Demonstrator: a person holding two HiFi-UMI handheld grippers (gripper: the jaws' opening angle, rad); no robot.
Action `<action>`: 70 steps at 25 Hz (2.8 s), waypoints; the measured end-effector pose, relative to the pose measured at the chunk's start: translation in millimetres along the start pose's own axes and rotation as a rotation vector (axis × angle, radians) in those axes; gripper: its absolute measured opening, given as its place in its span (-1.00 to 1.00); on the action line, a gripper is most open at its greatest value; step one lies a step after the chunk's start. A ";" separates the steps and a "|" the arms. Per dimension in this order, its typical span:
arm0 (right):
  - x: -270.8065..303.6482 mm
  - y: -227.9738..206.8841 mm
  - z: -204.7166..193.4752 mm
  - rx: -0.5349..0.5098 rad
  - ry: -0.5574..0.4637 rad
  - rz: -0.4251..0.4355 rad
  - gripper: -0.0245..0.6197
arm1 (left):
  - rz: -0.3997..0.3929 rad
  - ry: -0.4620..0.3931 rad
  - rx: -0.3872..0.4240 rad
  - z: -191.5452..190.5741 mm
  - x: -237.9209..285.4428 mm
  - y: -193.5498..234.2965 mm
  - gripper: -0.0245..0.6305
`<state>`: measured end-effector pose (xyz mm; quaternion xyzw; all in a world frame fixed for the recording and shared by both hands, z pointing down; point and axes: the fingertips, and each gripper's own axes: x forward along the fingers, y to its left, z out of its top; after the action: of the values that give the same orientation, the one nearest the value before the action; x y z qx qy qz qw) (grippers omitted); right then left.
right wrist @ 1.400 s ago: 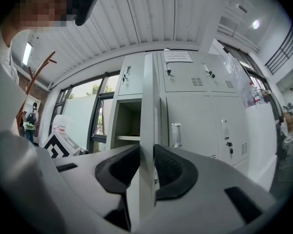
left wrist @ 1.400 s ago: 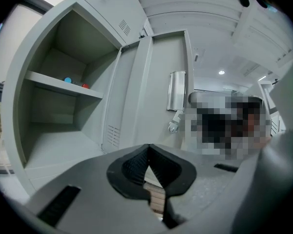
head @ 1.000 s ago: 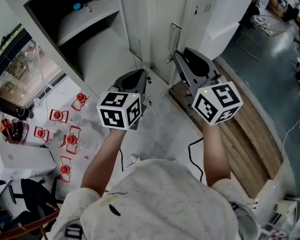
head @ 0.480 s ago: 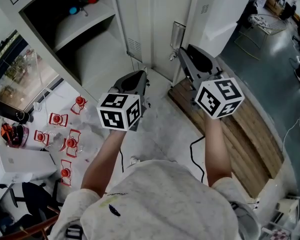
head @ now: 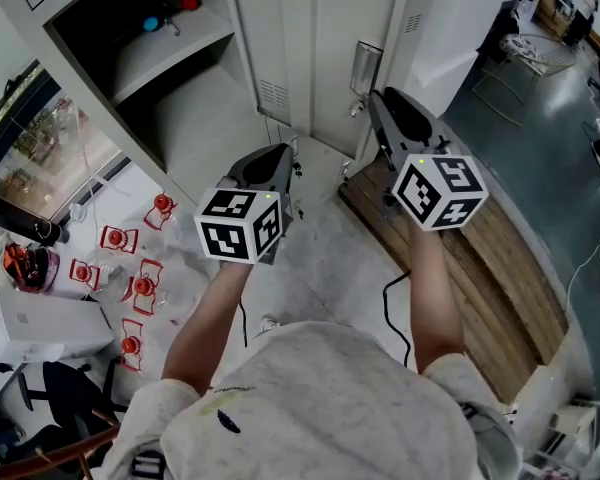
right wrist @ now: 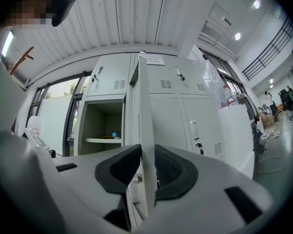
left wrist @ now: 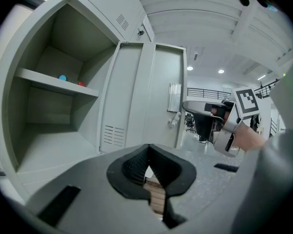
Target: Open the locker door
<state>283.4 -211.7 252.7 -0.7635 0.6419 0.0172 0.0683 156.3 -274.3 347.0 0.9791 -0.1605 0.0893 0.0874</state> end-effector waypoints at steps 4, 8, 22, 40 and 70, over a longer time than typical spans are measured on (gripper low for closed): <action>-0.6 -8.5 -1.3 0.018 0.000 -0.023 -0.70 | 0.009 -0.004 0.002 0.3 -3.9 1.1 -0.91; 0.8 -12.1 -2.0 0.026 0.007 -0.013 -0.70 | 0.014 -0.006 0.004 0.9 -5.7 -1.7 -0.91; -2.5 -1.8 -1.3 0.003 0.009 -0.014 -0.80 | 0.049 -0.013 -0.001 0.0 -23.8 -1.7 -0.91; -16.1 27.7 1.3 -0.025 0.003 0.040 -0.82 | 0.069 -0.007 -0.006 -1.6 -31.8 -6.2 -0.91; -21.1 105.0 -23.7 -0.018 0.042 0.206 -0.87 | 0.163 -0.017 -0.032 -11.3 -70.1 8.0 -0.91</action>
<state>175.0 -211.7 270.0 -0.6942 0.7182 0.0136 0.0458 86.6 -258.6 344.9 0.9620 -0.2419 0.0850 0.0940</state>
